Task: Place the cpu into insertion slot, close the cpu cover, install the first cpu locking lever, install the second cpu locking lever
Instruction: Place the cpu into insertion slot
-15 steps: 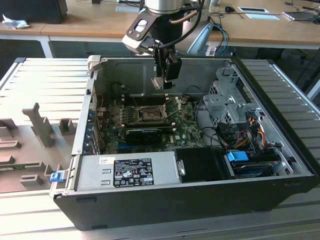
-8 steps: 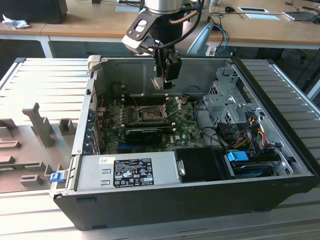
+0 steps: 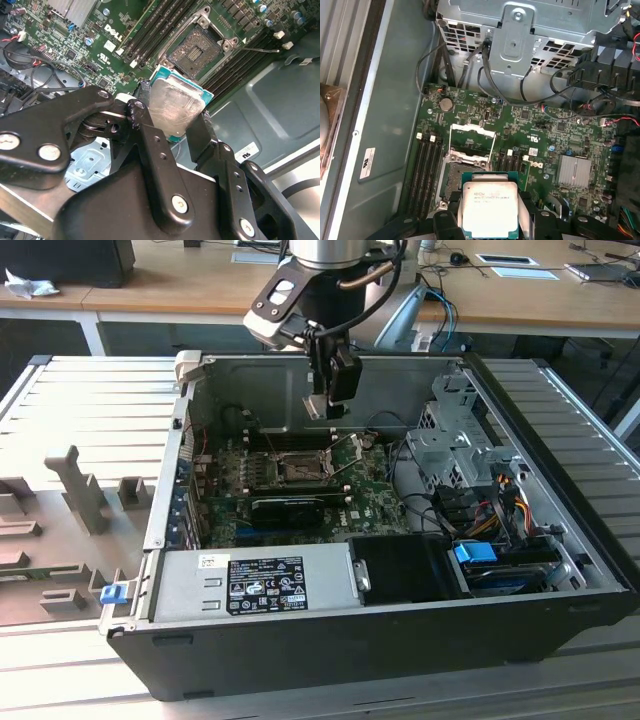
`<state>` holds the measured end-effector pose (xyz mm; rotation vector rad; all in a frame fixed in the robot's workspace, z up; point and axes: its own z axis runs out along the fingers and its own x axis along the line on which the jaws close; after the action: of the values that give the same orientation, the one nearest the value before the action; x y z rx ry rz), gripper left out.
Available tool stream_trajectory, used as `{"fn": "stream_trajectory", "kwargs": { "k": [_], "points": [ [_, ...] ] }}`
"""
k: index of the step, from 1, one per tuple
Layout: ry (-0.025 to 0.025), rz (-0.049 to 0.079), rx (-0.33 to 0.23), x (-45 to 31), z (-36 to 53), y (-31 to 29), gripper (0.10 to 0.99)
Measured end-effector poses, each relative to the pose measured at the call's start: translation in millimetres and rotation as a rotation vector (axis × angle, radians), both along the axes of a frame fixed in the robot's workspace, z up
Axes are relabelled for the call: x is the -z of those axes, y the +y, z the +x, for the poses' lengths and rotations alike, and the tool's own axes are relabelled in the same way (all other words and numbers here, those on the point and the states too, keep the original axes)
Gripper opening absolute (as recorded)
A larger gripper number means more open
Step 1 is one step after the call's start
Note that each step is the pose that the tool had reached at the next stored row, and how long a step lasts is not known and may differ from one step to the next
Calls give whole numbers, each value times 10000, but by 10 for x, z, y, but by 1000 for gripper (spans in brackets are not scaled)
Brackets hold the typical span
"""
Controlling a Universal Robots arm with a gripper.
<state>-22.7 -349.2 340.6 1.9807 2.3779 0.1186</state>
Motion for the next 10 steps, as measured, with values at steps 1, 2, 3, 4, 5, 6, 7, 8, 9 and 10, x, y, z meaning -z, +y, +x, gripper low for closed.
{"fn": "stream_trajectory", "kwargs": {
  "k": [1, 2, 3, 4, 5, 6, 7, 8, 9, 10],
  "points": [
    [0, 0, 29, 1, 0, 0, 533],
    [0, 0, 65, 3, 0, 0, 533],
    [0, 0, 95, 4, 0, 0, 533],
    [0, 0, 120, 5, 0, 0, 533],
    [0, 0, 138, 6, 0, 0, 533],
    [0, 0, 154, 7, 0, 0, 533],
    [0, 0, 171, 7, 0, 0, 533],
    [0, 0, 187, 8, 0, 0, 533],
    [0, 0, 203, 9, 0, 0, 533],
    [0, 0, 221, 9, 0, 0, 533]
  ]
}}
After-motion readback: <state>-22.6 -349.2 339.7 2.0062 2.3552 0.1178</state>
